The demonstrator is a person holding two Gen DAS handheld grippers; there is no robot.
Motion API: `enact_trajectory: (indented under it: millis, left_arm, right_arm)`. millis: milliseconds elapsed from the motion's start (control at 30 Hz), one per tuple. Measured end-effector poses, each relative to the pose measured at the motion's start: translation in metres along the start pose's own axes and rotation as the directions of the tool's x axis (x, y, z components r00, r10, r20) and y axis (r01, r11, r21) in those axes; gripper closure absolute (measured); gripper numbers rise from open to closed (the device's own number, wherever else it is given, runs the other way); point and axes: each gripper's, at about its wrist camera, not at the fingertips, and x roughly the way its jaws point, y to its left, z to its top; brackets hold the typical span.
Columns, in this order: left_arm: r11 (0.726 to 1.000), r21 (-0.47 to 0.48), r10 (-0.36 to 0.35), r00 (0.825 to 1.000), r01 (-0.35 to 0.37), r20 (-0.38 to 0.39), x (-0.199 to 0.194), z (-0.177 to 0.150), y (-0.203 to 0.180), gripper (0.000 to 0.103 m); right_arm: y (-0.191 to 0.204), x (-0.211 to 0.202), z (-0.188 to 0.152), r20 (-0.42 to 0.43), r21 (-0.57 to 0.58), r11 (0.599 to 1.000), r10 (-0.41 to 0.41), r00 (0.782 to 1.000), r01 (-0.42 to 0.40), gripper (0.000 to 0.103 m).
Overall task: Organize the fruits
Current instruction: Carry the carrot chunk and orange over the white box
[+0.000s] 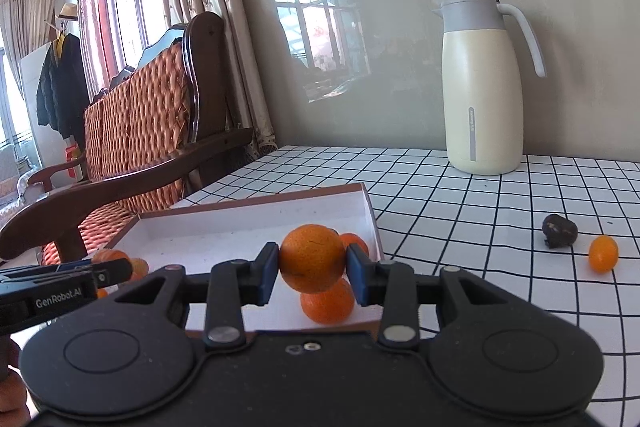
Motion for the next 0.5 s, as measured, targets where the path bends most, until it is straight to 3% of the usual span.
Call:
enact_trajectory:
  millis: [500]
  left_arm:
    - [0.997, -0.03, 0.071, 0.997, -0.071, 0.023, 0.033, 0.017, 0.022, 0.079]
  right_arm:
    - [0.011, 0.032, 0.01, 0.01, -0.004, 1.0, 0.005, 1.0, -0.005, 0.074]
